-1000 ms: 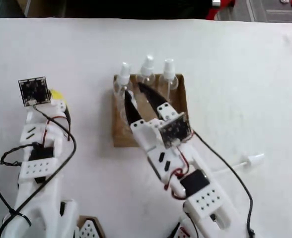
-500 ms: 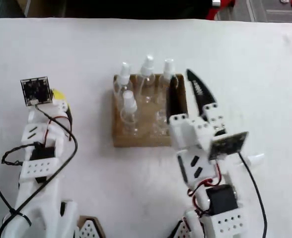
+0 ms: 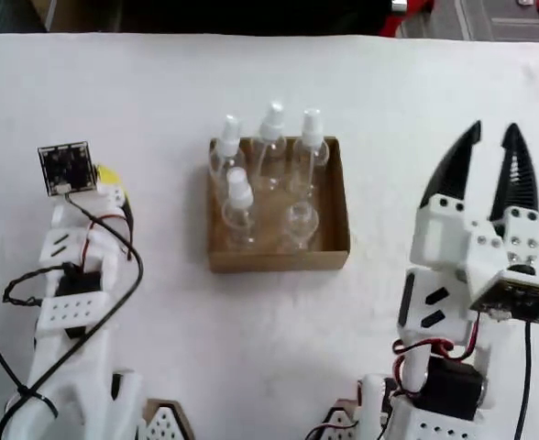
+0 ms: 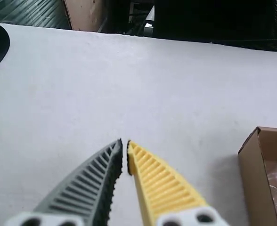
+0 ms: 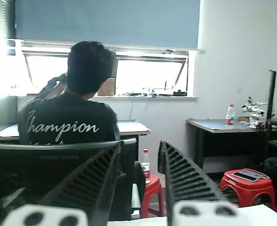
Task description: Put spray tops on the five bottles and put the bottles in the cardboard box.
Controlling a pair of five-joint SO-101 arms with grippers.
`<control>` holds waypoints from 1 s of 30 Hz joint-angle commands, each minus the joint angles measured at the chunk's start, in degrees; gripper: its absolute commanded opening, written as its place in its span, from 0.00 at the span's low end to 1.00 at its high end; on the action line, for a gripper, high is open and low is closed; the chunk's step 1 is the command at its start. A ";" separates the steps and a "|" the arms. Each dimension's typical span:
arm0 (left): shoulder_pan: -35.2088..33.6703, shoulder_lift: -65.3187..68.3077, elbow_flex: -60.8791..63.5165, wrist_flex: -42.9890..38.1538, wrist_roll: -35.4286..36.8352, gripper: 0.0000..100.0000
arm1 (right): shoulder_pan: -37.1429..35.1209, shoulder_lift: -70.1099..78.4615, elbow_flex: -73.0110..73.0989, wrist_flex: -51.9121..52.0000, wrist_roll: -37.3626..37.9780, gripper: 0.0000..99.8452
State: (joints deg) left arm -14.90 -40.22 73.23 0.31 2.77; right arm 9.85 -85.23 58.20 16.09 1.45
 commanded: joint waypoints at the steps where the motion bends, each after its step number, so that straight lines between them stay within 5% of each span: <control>1: 0.84 0.31 -0.44 -1.14 -0.53 0.03 | 3.47 -4.26 -2.29 0.22 -0.70 0.10; 8: 0.84 0.31 -0.44 -1.05 -0.53 0.03 | 14.02 -19.21 -1.93 3.30 -0.70 0.10; 17: 0.92 0.31 -0.44 -1.05 -0.53 0.03 | 27.82 -11.56 4.22 3.74 -0.62 0.10; 23: 0.92 0.31 -0.44 -1.05 -0.53 0.03 | 28.53 -3.12 7.65 11.30 8.79 0.10; 30: 1.01 0.31 -0.35 -0.97 -0.53 0.03 | 28.44 17.98 6.77 14.37 6.07 0.10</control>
State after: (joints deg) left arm -14.73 -40.22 73.23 0.31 2.77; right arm 37.89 -75.74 66.37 30.86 9.45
